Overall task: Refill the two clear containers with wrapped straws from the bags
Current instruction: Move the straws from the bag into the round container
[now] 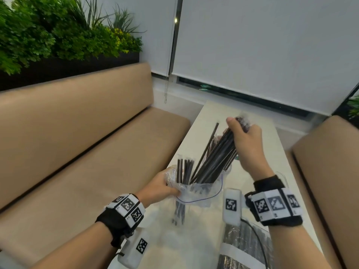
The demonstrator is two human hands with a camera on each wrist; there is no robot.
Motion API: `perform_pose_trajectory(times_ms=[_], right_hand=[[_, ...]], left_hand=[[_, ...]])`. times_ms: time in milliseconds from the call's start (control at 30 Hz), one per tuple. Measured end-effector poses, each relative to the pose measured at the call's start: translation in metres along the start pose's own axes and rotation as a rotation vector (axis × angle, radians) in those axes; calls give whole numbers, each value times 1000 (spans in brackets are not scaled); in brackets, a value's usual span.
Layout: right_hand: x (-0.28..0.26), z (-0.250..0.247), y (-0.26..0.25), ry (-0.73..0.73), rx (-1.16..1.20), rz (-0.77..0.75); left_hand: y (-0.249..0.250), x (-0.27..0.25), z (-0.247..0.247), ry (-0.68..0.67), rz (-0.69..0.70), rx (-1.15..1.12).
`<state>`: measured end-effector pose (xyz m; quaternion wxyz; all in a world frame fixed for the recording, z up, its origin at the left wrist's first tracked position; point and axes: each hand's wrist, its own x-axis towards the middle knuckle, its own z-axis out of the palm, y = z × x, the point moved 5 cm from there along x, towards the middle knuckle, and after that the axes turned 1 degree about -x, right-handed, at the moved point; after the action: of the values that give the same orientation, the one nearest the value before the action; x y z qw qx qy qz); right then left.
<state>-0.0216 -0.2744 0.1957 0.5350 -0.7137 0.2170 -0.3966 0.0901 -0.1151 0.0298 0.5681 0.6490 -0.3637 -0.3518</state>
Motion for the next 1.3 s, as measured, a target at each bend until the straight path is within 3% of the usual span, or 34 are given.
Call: perform_pose_trajectory(times_ms=[333, 533, 767, 900, 1067, 1300], right_hand=[[16, -15, -7, 63, 45, 21], [-1, 5, 51, -150, -47, 246], [-18, 18, 75, -222, -95, 240], [-9, 6, 48, -172, -15, 212], [24, -22, -23, -95, 170, 117], [74, -63, -79, 16, 188, -33]], left_hand=[[2, 9, 5, -7, 15, -20], [3, 10, 13, -26, 44, -35], [2, 11, 18, -41, 43, -73], [-3, 10, 13, -49, 21, -52], [-10, 9, 8, -44, 8, -55], [-5, 7, 10, -52, 27, -52]])
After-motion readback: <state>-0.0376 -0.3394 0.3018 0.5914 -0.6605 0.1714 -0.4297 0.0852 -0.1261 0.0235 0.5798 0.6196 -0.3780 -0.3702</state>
